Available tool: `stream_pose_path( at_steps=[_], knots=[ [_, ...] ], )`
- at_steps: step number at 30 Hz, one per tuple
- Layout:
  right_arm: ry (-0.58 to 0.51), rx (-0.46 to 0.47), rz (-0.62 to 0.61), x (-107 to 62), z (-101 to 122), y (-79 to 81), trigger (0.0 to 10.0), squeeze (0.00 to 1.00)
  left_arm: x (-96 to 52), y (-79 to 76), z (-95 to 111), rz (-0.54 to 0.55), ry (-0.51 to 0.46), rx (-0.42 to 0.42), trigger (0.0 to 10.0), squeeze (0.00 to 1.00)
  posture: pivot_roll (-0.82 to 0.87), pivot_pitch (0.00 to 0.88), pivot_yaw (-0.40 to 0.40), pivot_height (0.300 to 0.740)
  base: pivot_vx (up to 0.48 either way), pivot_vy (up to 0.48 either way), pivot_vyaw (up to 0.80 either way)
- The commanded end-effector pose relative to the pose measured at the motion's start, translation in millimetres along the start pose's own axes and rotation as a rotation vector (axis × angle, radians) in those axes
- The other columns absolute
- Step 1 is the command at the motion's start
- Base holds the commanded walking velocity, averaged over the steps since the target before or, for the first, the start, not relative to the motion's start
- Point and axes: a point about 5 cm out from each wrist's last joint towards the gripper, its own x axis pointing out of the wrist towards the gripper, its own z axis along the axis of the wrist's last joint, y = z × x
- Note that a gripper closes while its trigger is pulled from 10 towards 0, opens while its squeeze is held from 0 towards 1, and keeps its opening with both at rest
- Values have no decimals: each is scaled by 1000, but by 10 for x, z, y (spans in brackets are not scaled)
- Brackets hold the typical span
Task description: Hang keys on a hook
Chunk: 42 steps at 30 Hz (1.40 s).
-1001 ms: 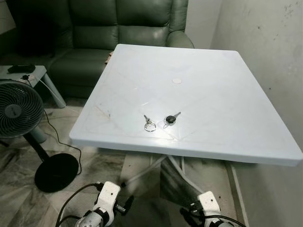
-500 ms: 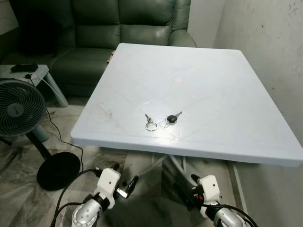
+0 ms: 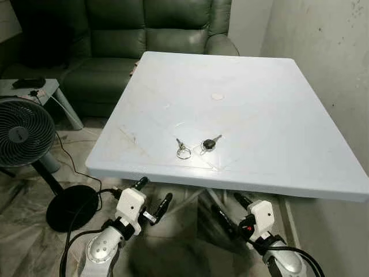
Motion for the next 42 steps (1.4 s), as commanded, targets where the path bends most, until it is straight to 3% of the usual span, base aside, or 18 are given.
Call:
stream_pose_path(
  at_steps=[1,12,20,30,37,42],
  knots=[
    [-26,2,15,23,66,19,10000,0,-20,15,19,-19,15,4,10000,0,37,0,57,740,0,0,0],
    [-82,6,13,26,260,10,10000,0,-18,29,110,-65,21,12,10000,0,17,0,92,740,0,0,0],
    [-126,67,-30,39,349,-5,10000,0,25,86,205,-51,5,-3,10000,0,19,0,93,740,0,0,0],
    [-194,99,-85,202,560,-95,10000,0,93,297,308,141,-41,-101,10000,0,56,0,38,740,0,0,0],
    [-228,118,-200,306,676,-236,10000,0,114,489,409,317,-92,-156,10000,0,69,0,13,740,0,0,0],
    [-196,91,-338,312,667,-364,10000,0,107,589,426,431,-99,-184,10000,0,69,0,7,740,0,0,0]
  ],
)
